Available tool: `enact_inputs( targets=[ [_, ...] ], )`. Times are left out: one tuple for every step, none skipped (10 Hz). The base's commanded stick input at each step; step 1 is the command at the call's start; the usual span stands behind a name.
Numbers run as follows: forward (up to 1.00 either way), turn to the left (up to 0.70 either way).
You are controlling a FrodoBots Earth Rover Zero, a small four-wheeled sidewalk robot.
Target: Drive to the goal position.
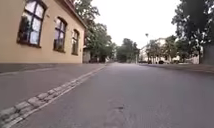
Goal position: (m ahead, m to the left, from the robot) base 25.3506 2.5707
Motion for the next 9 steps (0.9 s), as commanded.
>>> enact_inputs(
  targets=[
    [0.7,0.04],
    [0.7,0.04],
    [0.7,0.04],
    [0.7,0.04],
    [0.7,0.04],
    [0.7,0.04],
    [0.7,0.04],
    [0.7,0.04],
    [0.7,0.04]
  ],
)
